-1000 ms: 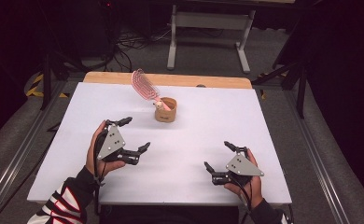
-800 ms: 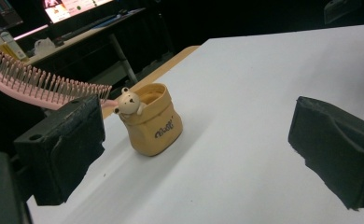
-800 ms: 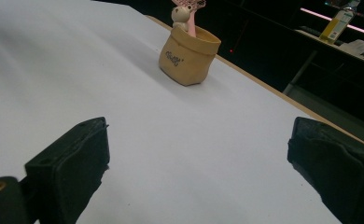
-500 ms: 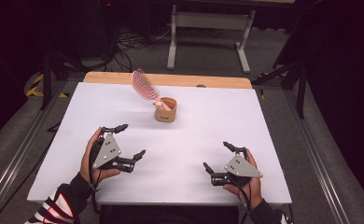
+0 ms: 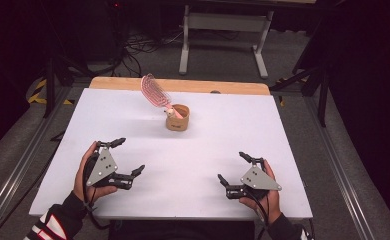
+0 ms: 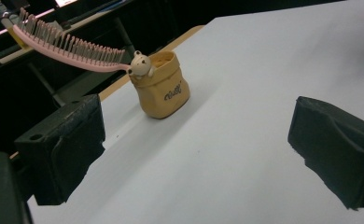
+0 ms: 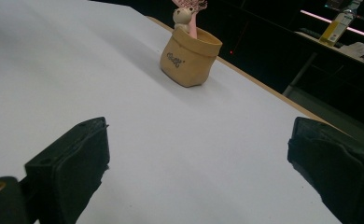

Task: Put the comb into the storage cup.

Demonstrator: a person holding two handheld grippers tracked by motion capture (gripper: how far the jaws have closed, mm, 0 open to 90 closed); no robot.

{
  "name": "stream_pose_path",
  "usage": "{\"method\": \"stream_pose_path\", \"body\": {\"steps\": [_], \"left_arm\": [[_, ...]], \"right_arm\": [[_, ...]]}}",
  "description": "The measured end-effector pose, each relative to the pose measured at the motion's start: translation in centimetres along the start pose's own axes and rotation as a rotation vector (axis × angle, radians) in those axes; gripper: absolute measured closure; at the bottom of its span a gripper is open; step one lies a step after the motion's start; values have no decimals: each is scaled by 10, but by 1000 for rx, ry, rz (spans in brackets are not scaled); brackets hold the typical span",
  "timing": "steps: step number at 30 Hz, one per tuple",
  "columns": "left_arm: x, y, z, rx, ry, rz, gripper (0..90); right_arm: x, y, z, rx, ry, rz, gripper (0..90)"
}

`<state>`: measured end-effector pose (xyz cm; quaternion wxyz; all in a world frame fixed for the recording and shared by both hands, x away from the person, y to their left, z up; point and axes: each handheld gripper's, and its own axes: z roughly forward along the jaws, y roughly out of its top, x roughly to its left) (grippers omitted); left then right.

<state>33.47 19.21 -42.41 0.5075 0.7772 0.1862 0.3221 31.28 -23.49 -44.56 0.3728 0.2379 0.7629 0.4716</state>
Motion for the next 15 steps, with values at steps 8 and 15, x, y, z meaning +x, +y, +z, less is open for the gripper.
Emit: {"method": "stream_pose_path", "body": {"steps": [8, 15], "left_arm": [[0, -18, -8, 38, 32, -24, 56], [3, -32, -19, 38, 58, -84, 58]], "right_arm": [[0, 0, 0, -3, 3, 5, 62], [-1, 0, 0, -9, 9, 19, 62]]}}
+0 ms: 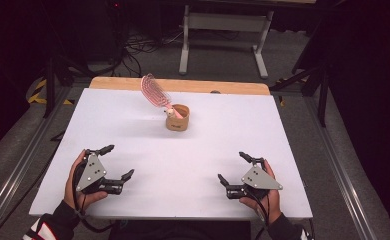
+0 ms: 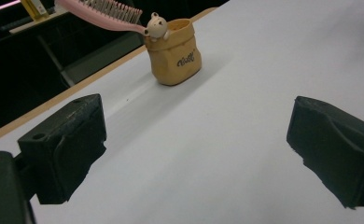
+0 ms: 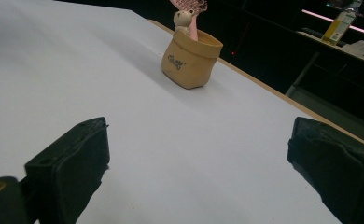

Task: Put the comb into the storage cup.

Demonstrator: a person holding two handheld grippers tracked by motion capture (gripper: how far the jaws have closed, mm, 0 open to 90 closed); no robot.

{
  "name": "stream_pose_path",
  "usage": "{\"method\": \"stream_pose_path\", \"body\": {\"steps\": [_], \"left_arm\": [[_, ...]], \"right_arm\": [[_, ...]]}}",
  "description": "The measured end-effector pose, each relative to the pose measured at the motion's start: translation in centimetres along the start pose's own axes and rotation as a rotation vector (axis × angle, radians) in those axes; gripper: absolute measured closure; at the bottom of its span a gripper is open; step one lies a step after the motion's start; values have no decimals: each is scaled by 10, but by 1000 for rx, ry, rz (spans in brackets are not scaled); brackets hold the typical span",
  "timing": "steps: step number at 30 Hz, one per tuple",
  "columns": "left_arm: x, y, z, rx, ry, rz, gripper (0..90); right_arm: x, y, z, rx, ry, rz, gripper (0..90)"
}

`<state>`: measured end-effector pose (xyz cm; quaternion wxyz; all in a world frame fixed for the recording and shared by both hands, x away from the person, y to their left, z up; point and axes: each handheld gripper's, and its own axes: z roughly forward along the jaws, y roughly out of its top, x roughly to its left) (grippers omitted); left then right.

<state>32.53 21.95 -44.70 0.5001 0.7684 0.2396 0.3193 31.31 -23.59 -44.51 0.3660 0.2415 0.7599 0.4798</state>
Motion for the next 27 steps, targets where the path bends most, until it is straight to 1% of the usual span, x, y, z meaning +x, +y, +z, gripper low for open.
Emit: {"method": "stream_pose_path", "body": {"steps": [1, 2, 3, 4, 5, 6, 7, 8, 11, 12, 13, 15, 18, 19, 21, 22, 23, 25, 27], "left_arm": [[0, 0, 0, 0, 0, 0, 60], [-1, -3, -1, 2, 9, -15, 60], [-1, -5, -1, 4, 9, -23, 59], [-2, -9, -2, 17, 17, -36, 58], [-2, -9, -2, 17, 17, -36, 58], [-2, -14, -4, 27, 4, -56, 58], [-2, -14, -4, 27, 4, -56, 58], [-3, -16, -5, 47, 6, -53, 58], [-2, -17, -7, 45, -3, -52, 56], [0, -16, -7, 38, 4, -64, 56], [1, -16, -6, 30, -3, -75, 56], [2, -17, -5, 41, 2, -72, 57], [2, -17, -5, 37, -1, -79, 57], [2, -17, -4, 38, 0, -81, 59], [2, -17, -4, 45, 4, -75, 60], [2, -18, -4, 43, -2, -82, 60], [1, -17, -4, 48, -1, -69, 60], [2, -16, -4, 38, -9, -75, 59], [2, -16, -4, 41, -7, -68, 59]], "right_arm": [[0, 0, 0, 0, 0, 0, 62], [0, 0, 0, 1, 2, 2, 62], [0, 0, 0, 2, 6, 5, 61], [0, 0, 0, 0, 7, 8, 61], [0, 0, 0, 0, 7, 8, 61], [0, 0, 0, -5, 7, 11, 61], [-1, 0, 0, -7, 10, 14, 61], [-1, 0, 0, -7, 9, 14, 61], [-2, 0, -1, -9, 4, 13, 60], [-3, -1, -2, -13, 1, 20, 60], [-4, -1, -2, -13, 1, 23, 60], [-5, -2, -2, -13, 2, 25, 60], [-5, -2, -2, -13, 5, 21, 60], [-6, -2, -3, -17, 6, 27, 60], [-6, -2, -3, -20, 6, 29, 60], [-6, -2, -3, -21, 7, 26, 60], [-5, -1, -3, -15, 8, 18, 60], [-4, -1, -2, -10, 8, 11, 60], [-3, -1, -2, -4, 8, 5, 60]]}}
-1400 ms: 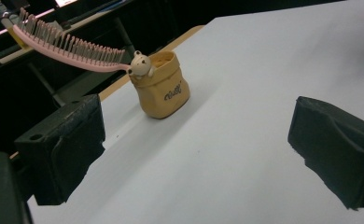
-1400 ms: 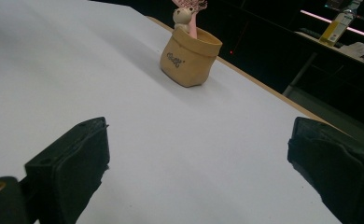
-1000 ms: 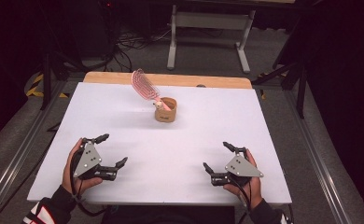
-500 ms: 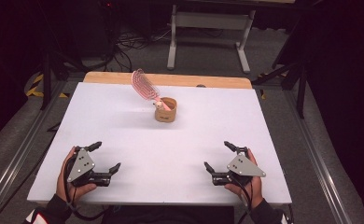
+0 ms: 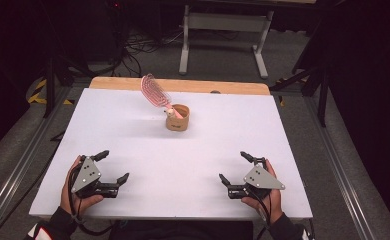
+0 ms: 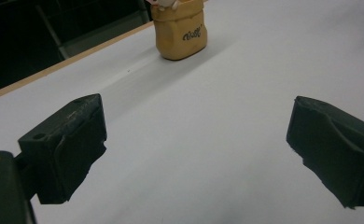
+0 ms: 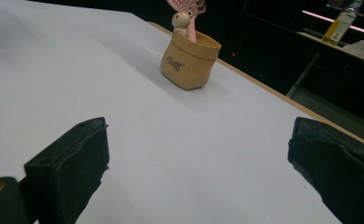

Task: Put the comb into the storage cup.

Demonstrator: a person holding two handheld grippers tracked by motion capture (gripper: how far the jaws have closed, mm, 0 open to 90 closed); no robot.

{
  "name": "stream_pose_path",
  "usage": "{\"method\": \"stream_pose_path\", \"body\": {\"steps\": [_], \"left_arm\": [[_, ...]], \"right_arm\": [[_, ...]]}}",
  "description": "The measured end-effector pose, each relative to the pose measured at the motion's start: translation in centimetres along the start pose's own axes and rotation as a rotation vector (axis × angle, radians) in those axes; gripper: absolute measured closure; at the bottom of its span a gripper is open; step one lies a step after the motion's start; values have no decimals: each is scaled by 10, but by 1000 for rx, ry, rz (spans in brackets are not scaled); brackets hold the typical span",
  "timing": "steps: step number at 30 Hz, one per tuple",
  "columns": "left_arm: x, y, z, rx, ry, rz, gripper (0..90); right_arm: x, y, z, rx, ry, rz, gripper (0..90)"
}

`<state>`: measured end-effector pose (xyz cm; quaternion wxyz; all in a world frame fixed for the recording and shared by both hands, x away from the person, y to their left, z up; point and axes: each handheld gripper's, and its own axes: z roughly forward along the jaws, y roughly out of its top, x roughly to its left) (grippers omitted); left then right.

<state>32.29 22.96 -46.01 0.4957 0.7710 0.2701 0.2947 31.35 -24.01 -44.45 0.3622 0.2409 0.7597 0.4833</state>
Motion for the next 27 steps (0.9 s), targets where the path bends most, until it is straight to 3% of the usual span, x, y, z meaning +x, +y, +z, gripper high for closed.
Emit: {"method": "stream_pose_path", "body": {"steps": [7, 27], "left_arm": [[-2, -1, -1, 0, -19, 1, 59], [-1, 0, 1, 9, -24, 4, 60]], "right_arm": [[2, 2, 0, 0, -6, -10, 60], [2, 2, 0, 3, -7, -12, 60]]}}
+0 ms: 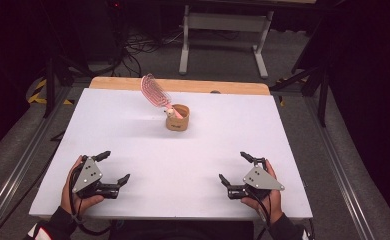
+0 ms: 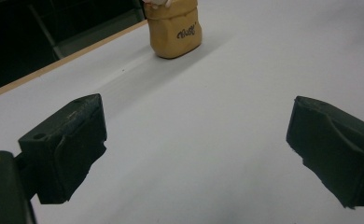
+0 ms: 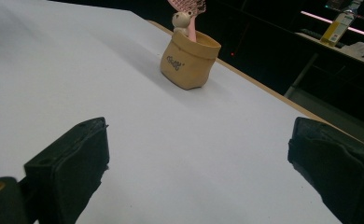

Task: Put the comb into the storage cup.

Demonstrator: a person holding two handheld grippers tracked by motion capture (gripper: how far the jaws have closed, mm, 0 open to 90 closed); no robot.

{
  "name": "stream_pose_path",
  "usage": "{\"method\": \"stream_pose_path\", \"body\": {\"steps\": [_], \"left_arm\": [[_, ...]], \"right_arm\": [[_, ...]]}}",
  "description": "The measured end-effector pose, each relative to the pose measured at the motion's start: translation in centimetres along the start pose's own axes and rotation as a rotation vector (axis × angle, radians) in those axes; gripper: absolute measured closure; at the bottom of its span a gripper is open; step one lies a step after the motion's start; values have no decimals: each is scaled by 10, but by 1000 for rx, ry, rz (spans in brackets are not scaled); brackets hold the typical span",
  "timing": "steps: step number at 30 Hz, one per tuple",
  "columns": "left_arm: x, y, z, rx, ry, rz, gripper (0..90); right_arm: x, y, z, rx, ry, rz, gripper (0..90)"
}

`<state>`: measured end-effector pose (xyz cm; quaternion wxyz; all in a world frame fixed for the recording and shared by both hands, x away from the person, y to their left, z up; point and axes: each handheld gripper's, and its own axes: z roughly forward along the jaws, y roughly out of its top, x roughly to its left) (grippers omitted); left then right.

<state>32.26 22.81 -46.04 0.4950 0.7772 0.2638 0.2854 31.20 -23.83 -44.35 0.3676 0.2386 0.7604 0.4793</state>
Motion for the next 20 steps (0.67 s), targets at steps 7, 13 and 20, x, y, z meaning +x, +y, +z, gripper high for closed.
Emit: {"method": "stream_pose_path", "body": {"steps": [7, 13, 20], "left_arm": [[1, 0, 1, 3, 2, 3, 60], [1, 0, 2, 14, -1, -1, 60], [1, -1, 5, 26, -6, -7, 57]], "right_arm": [[-1, -1, 0, 4, 1, 2, 60], [-2, -1, 0, 7, 2, 4, 60], [-3, -3, 1, 10, -2, 14, 61]]}}
